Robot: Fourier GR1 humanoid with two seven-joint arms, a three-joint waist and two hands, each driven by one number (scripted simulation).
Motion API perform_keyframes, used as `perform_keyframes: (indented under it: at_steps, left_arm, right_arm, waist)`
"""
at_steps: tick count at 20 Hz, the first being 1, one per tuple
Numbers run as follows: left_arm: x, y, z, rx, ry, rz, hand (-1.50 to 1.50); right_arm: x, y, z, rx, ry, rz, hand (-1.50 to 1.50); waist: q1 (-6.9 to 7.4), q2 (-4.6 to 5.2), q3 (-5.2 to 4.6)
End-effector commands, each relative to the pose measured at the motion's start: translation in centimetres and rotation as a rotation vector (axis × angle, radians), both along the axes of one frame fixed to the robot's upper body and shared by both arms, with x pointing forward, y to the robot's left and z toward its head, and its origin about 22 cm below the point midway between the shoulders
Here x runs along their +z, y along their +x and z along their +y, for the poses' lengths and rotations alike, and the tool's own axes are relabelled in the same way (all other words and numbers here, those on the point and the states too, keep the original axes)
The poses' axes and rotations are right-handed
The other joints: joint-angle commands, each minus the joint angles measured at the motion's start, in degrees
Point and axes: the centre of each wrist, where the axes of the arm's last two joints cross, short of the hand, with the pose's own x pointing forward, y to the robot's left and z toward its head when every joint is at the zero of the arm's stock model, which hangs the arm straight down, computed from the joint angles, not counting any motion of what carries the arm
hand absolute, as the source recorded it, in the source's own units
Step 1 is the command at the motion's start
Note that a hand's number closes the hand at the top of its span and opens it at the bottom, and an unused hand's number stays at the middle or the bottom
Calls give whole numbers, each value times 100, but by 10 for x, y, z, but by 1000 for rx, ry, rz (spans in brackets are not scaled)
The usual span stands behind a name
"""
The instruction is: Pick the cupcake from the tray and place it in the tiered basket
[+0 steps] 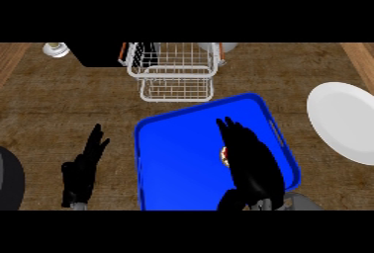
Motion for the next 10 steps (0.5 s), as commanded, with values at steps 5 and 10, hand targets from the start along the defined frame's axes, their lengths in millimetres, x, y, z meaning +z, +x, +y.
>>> perform_keyframes:
  at_steps: [5, 10]
  left_arm:
    - [2, 6, 17, 19, 14, 77, 0]
    - [-12, -11, -3, 10, -8, 88, 0]
  right_arm:
    - [-9, 13, 15, -126, -224, 171, -150]
    - [-16, 17, 20, -132, -200, 206, -150]
  waist:
    - [-15, 36, -43]
    - [1, 35, -39]
